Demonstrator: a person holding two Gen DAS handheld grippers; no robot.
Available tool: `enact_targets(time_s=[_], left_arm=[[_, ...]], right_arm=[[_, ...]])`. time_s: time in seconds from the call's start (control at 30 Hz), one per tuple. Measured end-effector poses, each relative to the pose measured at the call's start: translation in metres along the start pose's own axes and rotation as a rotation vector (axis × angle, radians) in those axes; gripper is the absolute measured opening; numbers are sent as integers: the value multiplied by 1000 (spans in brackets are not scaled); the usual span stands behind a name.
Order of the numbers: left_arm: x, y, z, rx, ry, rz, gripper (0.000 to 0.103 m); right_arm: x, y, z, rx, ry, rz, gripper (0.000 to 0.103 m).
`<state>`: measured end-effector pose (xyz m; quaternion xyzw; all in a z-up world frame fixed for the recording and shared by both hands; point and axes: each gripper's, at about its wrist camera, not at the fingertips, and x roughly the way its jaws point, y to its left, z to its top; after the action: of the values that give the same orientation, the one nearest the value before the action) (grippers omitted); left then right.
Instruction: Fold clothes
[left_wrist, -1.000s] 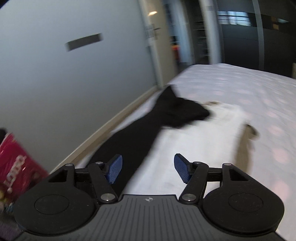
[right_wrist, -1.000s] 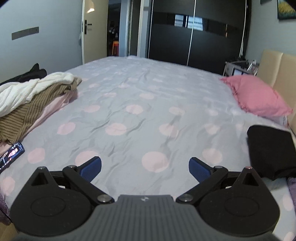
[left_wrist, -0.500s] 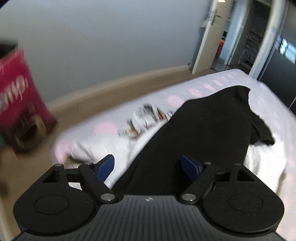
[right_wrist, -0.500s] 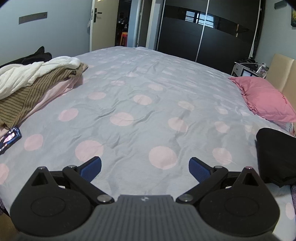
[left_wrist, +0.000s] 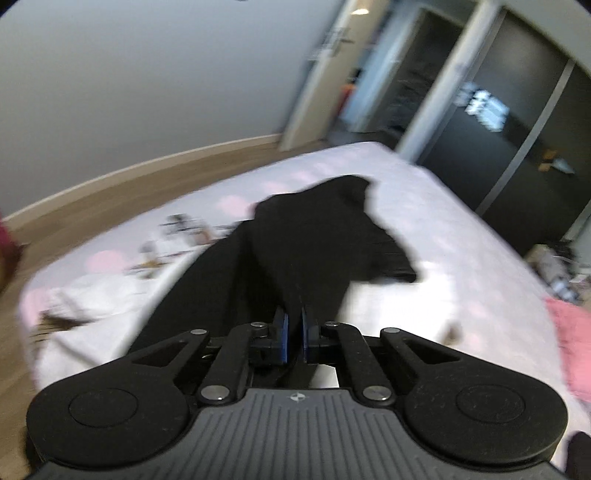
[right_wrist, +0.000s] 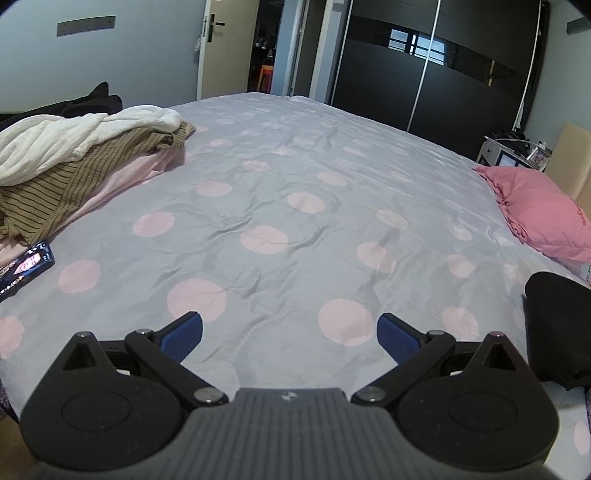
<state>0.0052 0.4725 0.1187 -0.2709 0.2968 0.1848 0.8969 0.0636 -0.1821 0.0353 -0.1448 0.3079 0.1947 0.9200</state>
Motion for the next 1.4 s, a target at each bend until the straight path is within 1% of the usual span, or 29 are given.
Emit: enact_targets(time_s=[0.07,0.2,0.27,0.33,0.43,0.5,0.57,0.7,0.77,0.8,0.87,0.9,0.93,0.97,1.0,1.07,1.13,1.17,1.3,1.4], left_arm=[[-3,-29,3,41,-9,-60,4],[-16,-99,8,147,-54,-243,4],[-25,-139,7,215,-63,-314,4],[-31,-177,-1,291,-54,-365,4],[-40,-229,-26,384,-17,-496,4],[-47,-259,-47,446,21,-591,4],[-55,-289,-79,513,82,-693,4],[-70,-346,-141,646,210,-892,3],[-70,-367,-174,697,301,-955,2],[-69,-375,-191,719,344,-962,2],[-65,-385,-215,743,395,-957,5],[-62,-386,-224,763,412,-936,13],[-59,-387,-233,783,429,-914,19],[-55,-387,-240,800,445,-892,32],[-51,-381,-243,803,454,-863,41],[-42,-367,-247,807,470,-805,44],[-31,-350,-241,800,463,-741,45],[-30,-339,-235,793,447,-703,48],[-25,-298,-203,743,362,-533,52],[-21,-270,-180,706,300,-407,53]], right_arm=[[-4,1,1,-3,-13,3,102],[-13,3,3,-7,-46,5,102],[-18,2,3,-7,-61,-2,102],[-23,-1,2,3,-72,-8,102],[-30,-7,2,25,-90,-22,102],[-35,-11,2,38,-102,-32,102],[-39,-16,2,51,-111,-50,102],[-47,-28,3,78,-116,-123,102],[-53,-39,3,103,-107,-169,102],[-55,-44,3,116,-99,-194,102],[-61,-55,-1,143,-89,-243,102],[-65,-60,-3,156,-86,-265,102],[-67,-63,-5,169,-85,-276,102],[-69,-65,-8,182,-86,-278,102],[-70,-67,-10,191,-85,-273,102],[-71,-66,-14,199,-81,-257,102],[-72,-59,-16,179,-84,-221,102],[-73,-55,-16,164,-89,-199,102],[-69,-35,-13,98,-102,-92,102],[-63,-14,-6,71,-103,-1,102]])
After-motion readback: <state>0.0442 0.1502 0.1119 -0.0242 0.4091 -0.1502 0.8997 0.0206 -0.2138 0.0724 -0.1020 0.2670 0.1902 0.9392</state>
